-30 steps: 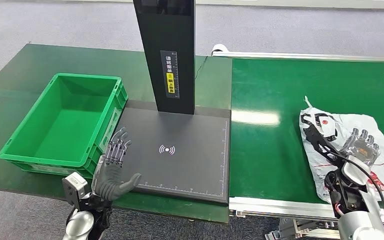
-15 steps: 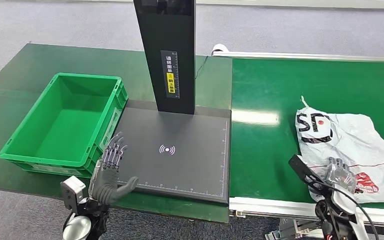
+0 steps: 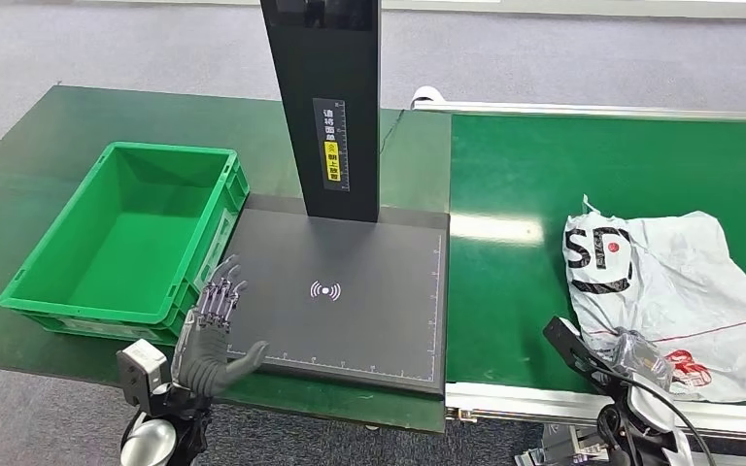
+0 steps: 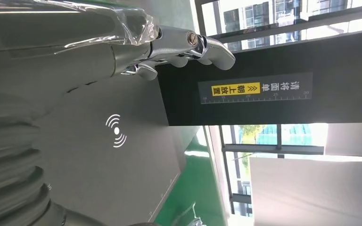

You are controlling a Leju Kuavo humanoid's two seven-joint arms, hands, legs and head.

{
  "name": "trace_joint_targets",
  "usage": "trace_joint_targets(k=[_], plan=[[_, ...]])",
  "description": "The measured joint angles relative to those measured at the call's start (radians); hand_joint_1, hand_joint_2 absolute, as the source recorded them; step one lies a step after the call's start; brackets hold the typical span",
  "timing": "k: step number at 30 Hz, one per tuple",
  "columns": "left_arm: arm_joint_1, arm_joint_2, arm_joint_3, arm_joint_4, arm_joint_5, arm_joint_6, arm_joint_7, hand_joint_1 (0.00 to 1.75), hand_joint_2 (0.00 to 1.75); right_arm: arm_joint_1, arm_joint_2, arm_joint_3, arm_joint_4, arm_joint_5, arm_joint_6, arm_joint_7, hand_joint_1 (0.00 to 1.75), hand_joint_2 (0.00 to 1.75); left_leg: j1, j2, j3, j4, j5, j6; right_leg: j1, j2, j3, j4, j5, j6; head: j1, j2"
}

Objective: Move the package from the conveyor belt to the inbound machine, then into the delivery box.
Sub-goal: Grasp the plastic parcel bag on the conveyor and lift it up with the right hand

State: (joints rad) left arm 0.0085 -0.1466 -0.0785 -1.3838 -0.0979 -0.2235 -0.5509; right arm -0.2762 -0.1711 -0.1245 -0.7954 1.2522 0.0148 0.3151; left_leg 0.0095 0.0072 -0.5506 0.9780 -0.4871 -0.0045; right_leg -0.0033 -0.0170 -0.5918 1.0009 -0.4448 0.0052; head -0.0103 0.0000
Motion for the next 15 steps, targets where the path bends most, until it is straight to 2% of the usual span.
trace_joint_targets(k=[9,13,15], plan=[[0.003,-0.003,0.007,-0.007,-0.004,0.000,0.002,0.00,1.75,-0.007,0.009,-0.004,-0.001,-0.001,-0.004,-0.017,1.75,1.75,0.000,0.000,0.000,0.000,0.000,0.000,0.000,0.000,0.000,0.000,0.000,0.000,0.000,0.000],[0.008,-0.006,0.015,-0.015,-0.008,-0.001,0.005,0.00,1.75,-0.010,0.025,-0.012,-0.014,-0.051,-0.032,-0.081,1.75,1.75,0.000,0.000,0.000,0.000,0.000,0.000,0.000,0.000,0.000,0.000,0.000,0.000,0.000,0.000],[0.011,-0.007,0.018,-0.021,-0.010,-0.003,0.005,0.00,1.75,-0.006,0.035,-0.021,-0.033,-0.124,-0.047,-0.147,1.75,1.75,0.000,0.000,0.000,0.000,0.000,0.000,0.000,0.000,0.000,0.000,0.000,0.000,0.000,0.000]])
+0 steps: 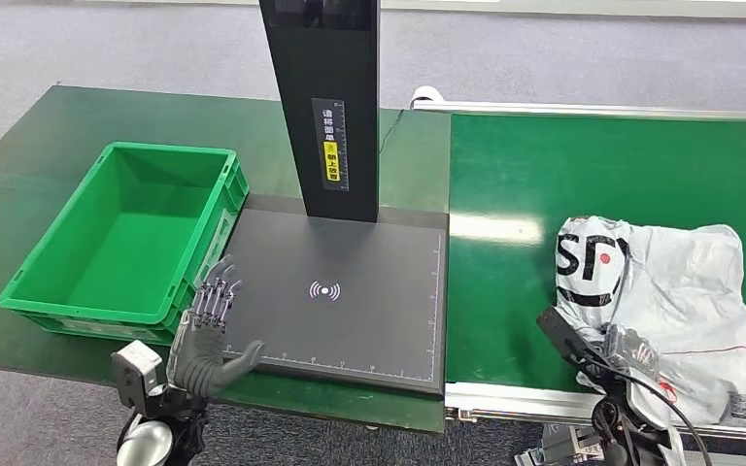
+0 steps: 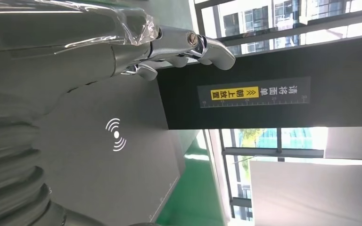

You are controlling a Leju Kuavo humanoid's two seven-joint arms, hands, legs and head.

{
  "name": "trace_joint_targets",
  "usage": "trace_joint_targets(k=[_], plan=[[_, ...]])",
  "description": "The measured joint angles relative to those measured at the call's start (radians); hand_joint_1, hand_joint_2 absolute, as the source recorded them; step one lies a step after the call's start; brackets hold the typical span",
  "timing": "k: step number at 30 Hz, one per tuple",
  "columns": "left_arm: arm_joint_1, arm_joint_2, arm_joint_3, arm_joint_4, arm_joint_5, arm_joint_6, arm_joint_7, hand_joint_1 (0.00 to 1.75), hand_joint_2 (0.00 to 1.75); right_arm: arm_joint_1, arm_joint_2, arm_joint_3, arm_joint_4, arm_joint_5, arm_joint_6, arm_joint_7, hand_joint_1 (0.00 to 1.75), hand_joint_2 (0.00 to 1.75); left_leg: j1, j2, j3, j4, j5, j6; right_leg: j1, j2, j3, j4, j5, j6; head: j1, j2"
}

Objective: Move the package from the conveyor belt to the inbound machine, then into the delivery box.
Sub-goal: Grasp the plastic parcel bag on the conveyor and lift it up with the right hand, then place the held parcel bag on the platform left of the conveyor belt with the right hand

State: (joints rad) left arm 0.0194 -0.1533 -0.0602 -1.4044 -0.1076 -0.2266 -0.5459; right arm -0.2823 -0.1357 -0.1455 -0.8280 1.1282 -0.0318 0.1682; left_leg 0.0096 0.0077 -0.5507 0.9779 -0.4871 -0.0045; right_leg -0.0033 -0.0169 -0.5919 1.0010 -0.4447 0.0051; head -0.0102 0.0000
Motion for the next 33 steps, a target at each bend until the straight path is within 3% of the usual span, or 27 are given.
trace_joint_targets(k=[9,16,23,29,33], plan=[[0.004,0.001,0.006,-0.006,0.005,-0.007,-0.015,0.00,1.75,0.015,0.058,-0.029,-0.170,-0.450,-0.046,-0.352,1.75,1.75,0.000,0.000,0.000,0.000,0.000,0.000,0.000,0.000,0.000,0.000,0.000,0.000,0.000,0.000],[0.009,-0.007,0.020,-0.019,0.015,0.018,-0.040,0.00,1.75,0.038,0.119,-0.008,-0.325,-0.626,-0.095,-0.531,1.75,1.75,0.000,0.000,-0.001,0.000,0.000,0.000,0.000,0.000,-0.001,0.000,0.000,0.000,0.000,0.000],[0.003,-0.022,0.038,-0.053,-0.017,0.118,-0.075,0.00,1.75,0.094,0.148,0.123,-0.504,-0.602,-0.043,-0.614,1.75,1.75,0.000,0.000,-0.001,0.000,0.000,0.000,0.000,0.000,-0.001,0.000,0.000,0.000,0.000,0.000],[-0.021,-0.023,0.046,-0.055,-0.025,0.148,-0.091,0.00,1.75,0.112,0.131,0.329,-0.563,-0.505,0.052,-0.655,1.75,1.75,0.000,0.001,0.000,0.000,0.000,0.000,0.000,0.000,-0.001,0.000,0.000,0.000,0.000,0.000],[-0.025,-0.023,0.046,-0.055,-0.025,0.154,-0.100,0.00,1.75,0.104,0.113,0.466,-0.568,-0.450,0.094,-0.633,1.75,1.75,0.000,0.001,0.000,0.000,0.000,0.000,0.000,0.000,-0.001,0.000,0.000,0.000,0.000,0.000]])
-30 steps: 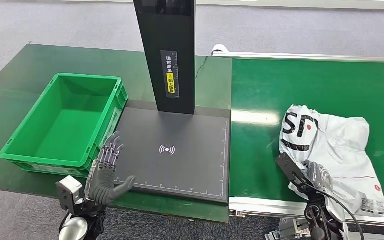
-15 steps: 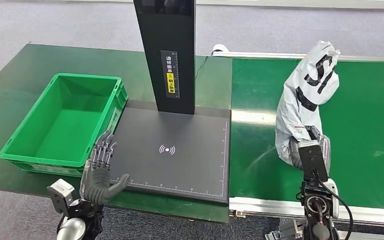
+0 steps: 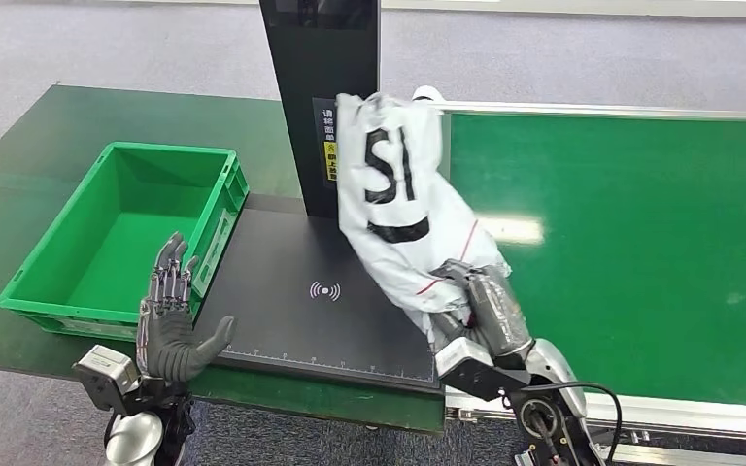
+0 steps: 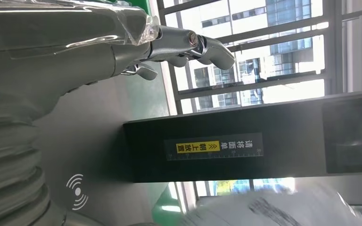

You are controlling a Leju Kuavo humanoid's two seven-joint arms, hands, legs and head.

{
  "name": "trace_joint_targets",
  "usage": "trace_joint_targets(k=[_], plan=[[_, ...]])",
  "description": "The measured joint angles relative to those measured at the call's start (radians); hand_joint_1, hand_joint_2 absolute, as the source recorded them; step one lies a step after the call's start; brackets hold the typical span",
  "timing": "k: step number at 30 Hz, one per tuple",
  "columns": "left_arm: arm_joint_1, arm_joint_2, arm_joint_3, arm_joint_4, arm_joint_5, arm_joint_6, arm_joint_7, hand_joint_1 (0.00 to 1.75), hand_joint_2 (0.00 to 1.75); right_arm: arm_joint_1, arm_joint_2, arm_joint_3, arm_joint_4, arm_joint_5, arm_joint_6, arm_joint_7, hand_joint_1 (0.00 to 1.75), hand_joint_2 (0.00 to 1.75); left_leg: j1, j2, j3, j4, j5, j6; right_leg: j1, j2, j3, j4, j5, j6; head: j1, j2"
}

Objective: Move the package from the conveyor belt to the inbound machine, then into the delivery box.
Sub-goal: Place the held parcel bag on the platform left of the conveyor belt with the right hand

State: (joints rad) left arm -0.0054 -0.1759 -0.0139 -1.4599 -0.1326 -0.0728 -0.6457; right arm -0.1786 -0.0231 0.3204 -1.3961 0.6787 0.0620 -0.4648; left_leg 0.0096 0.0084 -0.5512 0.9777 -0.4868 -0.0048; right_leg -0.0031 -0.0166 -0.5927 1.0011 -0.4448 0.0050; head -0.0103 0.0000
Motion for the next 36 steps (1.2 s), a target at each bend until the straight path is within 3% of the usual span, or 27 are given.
trace_joint_targets(k=[8,16,23,30,36], plan=[[0.001,0.000,0.002,-0.002,0.017,0.014,-0.008,0.00,1.75,-0.107,-0.042,0.226,0.115,0.113,0.061,0.116,1.75,1.75,0.000,0.000,0.000,0.000,0.000,0.000,0.000,0.000,0.000,0.000,0.000,0.000,0.000,0.000],[-0.005,0.004,0.003,-0.002,0.020,0.020,0.010,0.00,1.75,-0.250,-0.024,0.390,0.383,0.202,0.093,0.265,1.75,1.75,0.000,0.000,0.000,0.000,0.000,0.000,0.000,0.000,0.000,0.000,0.000,0.000,0.000,0.000],[-0.012,0.013,0.004,-0.002,0.009,0.031,0.016,0.00,1.75,-0.322,0.010,0.471,0.525,0.154,0.119,0.198,1.75,1.75,0.000,0.001,0.001,0.000,0.000,0.000,0.000,0.001,0.000,0.000,0.000,0.000,0.000,0.000],[-0.024,0.018,0.003,0.010,0.010,0.027,0.010,0.00,1.75,-0.327,0.016,0.511,0.544,0.044,0.176,0.075,1.75,1.75,0.000,0.001,0.001,0.000,0.000,0.000,0.000,0.001,0.000,0.000,0.000,0.000,0.000,0.000],[-0.035,0.021,0.003,0.023,0.010,0.027,0.009,0.00,1.75,-0.327,0.016,0.526,0.544,0.021,0.192,0.054,1.75,1.75,0.000,0.001,0.001,0.000,0.000,0.000,0.000,0.001,0.000,0.000,0.000,0.000,0.000,0.000]])
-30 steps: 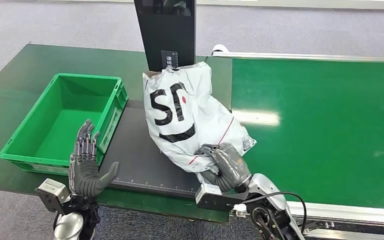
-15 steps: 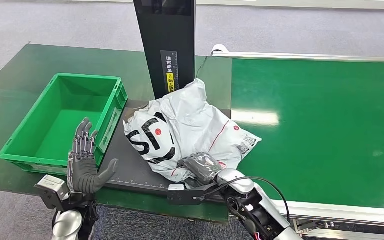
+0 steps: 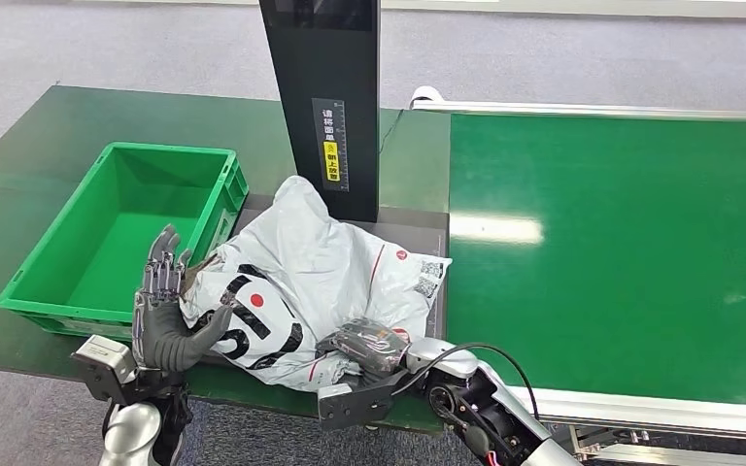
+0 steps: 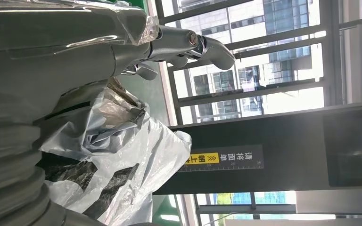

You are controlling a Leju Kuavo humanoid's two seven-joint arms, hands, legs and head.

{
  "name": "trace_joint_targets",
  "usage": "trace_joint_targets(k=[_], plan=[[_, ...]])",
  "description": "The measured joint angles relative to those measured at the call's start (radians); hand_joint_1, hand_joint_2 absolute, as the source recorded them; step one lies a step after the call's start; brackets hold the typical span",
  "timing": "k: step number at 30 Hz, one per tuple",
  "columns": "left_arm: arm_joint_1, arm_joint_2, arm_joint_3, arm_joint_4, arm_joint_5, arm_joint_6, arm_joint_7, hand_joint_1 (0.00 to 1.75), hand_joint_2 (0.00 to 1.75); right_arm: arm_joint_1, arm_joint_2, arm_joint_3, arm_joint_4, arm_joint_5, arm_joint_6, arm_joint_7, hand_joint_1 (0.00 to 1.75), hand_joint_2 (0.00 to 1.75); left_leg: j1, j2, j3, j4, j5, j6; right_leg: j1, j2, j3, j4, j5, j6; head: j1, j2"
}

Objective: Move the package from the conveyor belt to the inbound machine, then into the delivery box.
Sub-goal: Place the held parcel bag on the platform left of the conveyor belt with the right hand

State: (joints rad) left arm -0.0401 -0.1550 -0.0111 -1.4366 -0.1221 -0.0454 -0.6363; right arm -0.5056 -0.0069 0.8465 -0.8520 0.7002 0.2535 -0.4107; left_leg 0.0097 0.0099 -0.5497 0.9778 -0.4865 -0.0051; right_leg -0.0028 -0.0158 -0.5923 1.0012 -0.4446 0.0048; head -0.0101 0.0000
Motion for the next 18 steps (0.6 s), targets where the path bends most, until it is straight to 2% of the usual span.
trace_joint_targets(k=[12,13,16,17,18], plan=[[-0.005,0.002,0.000,0.011,0.002,0.000,0.000,0.00,1.75,-0.002,0.000,0.007,0.000,-0.023,0.017,-0.012,1.75,1.75,0.000,0.000,0.000,0.000,0.000,0.000,0.000,0.000,0.000,0.000,0.000,0.000,0.000,0.000],[-0.006,0.003,0.000,0.013,0.003,0.000,0.000,0.00,1.75,-0.003,-0.001,0.008,0.000,-0.033,0.023,-0.015,1.55,1.75,0.000,0.000,0.000,0.000,0.000,0.000,0.000,0.000,0.000,0.000,0.000,0.000,0.000,0.000],[-0.008,0.004,0.000,0.017,0.006,0.000,0.000,0.00,1.75,-0.010,-0.002,0.014,0.000,-0.046,0.016,0.010,0.24,1.75,0.000,0.000,0.000,0.000,0.000,0.000,0.000,0.000,0.000,0.000,0.000,0.000,0.000,0.000],[-0.008,0.004,0.000,0.017,0.006,-0.001,0.000,0.00,1.75,-0.014,-0.003,0.017,0.000,-0.042,0.002,0.029,0.00,1.75,0.000,0.000,0.000,0.000,0.000,0.000,0.000,0.000,0.000,0.000,0.000,0.000,0.000,0.000],[-0.007,0.005,0.000,0.018,0.006,-0.001,-0.001,0.00,1.75,-0.017,-0.003,0.019,0.002,-0.036,-0.015,0.048,0.00,1.75,0.000,0.000,0.000,0.000,0.000,0.000,0.000,0.000,0.000,0.000,0.000,0.000,0.000,0.000]])
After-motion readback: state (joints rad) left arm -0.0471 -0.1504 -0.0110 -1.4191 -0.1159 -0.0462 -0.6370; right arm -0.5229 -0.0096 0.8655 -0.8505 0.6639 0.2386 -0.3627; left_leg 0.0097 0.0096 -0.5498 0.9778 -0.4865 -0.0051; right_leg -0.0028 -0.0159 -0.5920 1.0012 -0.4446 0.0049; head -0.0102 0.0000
